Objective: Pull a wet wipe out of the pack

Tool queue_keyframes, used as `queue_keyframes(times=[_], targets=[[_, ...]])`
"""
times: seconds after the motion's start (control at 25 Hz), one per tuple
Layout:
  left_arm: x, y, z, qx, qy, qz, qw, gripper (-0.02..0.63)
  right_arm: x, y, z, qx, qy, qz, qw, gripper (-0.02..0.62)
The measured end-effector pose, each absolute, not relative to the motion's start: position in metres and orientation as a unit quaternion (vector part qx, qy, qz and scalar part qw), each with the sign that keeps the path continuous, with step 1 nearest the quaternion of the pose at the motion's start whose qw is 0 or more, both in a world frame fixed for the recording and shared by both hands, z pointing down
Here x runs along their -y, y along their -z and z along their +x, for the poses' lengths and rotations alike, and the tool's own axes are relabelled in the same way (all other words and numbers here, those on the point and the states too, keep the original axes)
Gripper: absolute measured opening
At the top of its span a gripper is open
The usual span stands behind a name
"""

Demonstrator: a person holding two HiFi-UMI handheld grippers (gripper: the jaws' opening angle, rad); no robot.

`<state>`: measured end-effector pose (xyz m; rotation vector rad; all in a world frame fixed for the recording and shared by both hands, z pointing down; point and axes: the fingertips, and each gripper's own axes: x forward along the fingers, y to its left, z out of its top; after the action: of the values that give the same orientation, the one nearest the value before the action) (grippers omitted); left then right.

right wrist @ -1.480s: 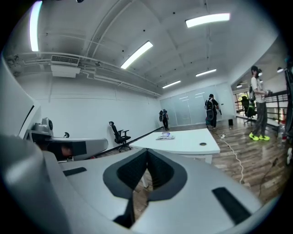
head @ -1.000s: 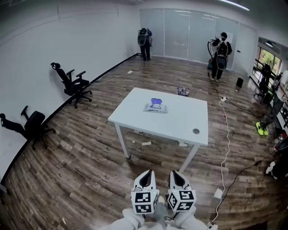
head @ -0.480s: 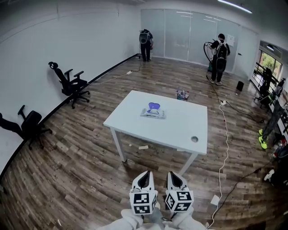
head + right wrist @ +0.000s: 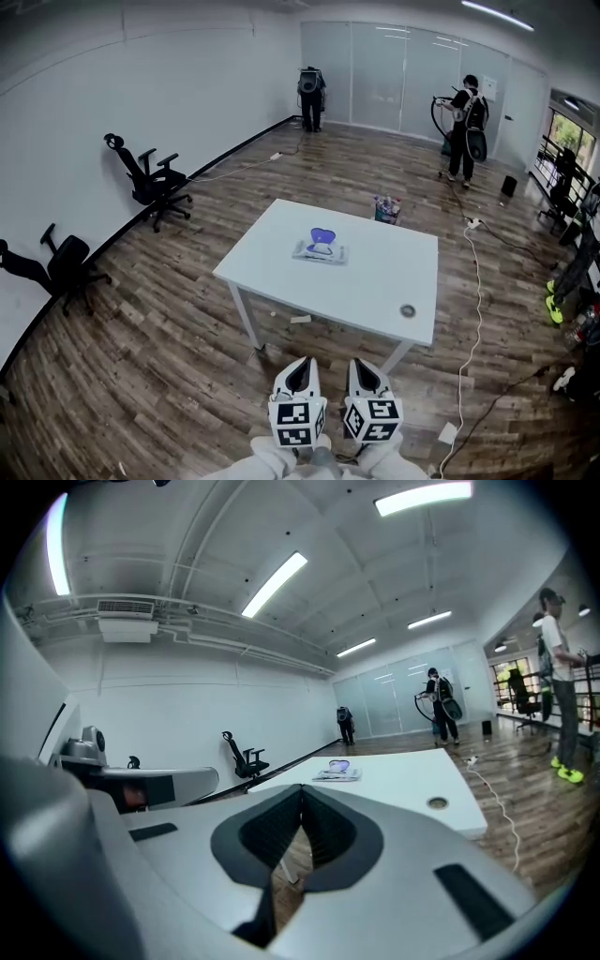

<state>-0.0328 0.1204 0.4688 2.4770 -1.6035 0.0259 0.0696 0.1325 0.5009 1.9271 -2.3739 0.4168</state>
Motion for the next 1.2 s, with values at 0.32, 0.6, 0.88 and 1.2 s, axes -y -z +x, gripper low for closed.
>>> queue_keyframes(times=[0.32, 0.6, 0.88, 1.2], targets=[[-0.087, -0.467, -0.013, 0.54, -0.02, 0.836, 0.091, 0.0, -0.098, -0.499, 0.088, 0.769, -0.141, 0.623, 0.022, 0.009], [-0.065, -0.468, -0.003, 0.546, -0.02, 0.833, 0.088, 0.0, -0.073, -0.5, 0.095, 0.775, -0.144, 0.615, 0.022, 0.009], [-0.041, -0.474, 0.004, 0.551, -0.019, 0.828, 0.101, 0.0, -0.051, -0.502, 0.099, 0.781, -0.128, 0.61, 0.039, 0.009], [-0.023, -0.484, 0.008, 0.554, -0.028, 0.825, 0.11, 0.0, -0.03, -0.512, 0.108, 0.779, -0.14, 0.609, 0.043, 0.009]])
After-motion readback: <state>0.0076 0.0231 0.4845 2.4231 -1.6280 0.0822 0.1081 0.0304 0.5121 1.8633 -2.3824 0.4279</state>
